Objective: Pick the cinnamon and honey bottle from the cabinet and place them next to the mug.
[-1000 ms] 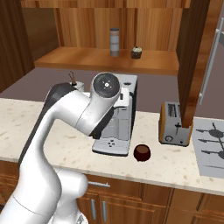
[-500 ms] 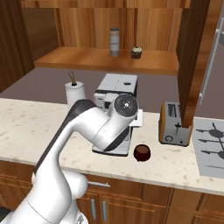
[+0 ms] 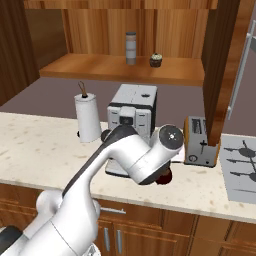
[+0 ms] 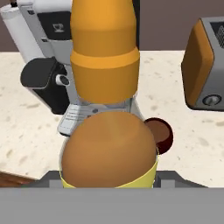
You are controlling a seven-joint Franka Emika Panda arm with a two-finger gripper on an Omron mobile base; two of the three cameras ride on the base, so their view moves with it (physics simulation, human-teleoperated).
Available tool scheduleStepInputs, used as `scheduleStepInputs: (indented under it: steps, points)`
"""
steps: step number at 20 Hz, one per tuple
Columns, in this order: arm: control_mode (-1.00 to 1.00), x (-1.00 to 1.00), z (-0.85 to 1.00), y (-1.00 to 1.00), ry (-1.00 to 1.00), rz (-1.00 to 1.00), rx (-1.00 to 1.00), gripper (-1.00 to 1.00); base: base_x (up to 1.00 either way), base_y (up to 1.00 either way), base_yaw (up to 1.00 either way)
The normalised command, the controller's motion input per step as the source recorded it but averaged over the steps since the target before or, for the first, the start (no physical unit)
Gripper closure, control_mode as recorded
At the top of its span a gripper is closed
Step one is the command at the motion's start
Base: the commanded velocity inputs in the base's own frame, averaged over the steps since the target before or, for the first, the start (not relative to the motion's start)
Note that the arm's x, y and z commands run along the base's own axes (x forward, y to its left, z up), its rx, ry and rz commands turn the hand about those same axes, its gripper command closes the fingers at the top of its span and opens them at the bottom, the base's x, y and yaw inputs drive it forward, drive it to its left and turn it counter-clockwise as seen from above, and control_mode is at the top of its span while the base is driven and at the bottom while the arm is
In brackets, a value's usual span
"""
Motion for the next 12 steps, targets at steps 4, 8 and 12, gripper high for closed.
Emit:
scheduleStepInputs:
  steps: [4,8,12]
  points:
    - [-1.00,0.06,-0.44,-0.68,0.08,0.00,0.00,1.00,0.00,0.00,0.00]
    - [-1.00,0.25,-0.41,-0.53,0.05,0.00,0.00,1.00,0.00,0.00,0.00]
    - [-1.00,0.31,-0.39,-0.33,0.04,0.00,0.00,1.00,0.00,0.00,0.00]
